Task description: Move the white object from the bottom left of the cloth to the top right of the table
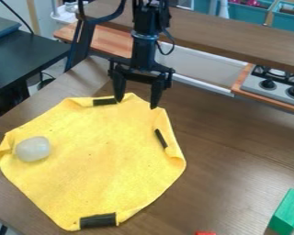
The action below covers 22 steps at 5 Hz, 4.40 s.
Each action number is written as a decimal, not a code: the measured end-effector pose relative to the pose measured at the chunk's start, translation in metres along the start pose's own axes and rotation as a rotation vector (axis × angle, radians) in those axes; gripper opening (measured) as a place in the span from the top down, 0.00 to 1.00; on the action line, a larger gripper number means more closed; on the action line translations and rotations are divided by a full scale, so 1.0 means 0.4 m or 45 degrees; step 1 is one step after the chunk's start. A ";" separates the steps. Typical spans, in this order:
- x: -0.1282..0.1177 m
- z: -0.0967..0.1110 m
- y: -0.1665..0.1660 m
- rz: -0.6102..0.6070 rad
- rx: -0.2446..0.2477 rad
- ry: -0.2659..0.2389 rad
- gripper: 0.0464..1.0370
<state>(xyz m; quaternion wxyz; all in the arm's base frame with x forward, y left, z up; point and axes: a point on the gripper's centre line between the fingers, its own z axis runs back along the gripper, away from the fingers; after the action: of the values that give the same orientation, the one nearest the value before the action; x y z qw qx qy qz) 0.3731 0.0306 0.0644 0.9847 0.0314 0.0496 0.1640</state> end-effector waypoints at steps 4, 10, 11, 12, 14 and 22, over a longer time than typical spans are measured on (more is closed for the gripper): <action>-0.061 -0.062 0.202 -0.644 0.177 -0.225 0.04; -0.186 -0.217 0.427 -1.169 0.219 0.083 0.04; -0.184 -0.240 0.424 -1.161 0.224 0.103 0.04; -0.164 -0.260 0.404 -1.151 0.245 0.126 0.04; -0.153 -0.273 0.373 -1.137 0.252 0.162 0.12; -0.006 -0.086 -0.122 -1.110 0.360 0.264 0.16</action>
<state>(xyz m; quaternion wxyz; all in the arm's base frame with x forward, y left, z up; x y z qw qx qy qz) 0.3827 -0.0146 0.0267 0.9376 0.1249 0.1782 -0.2710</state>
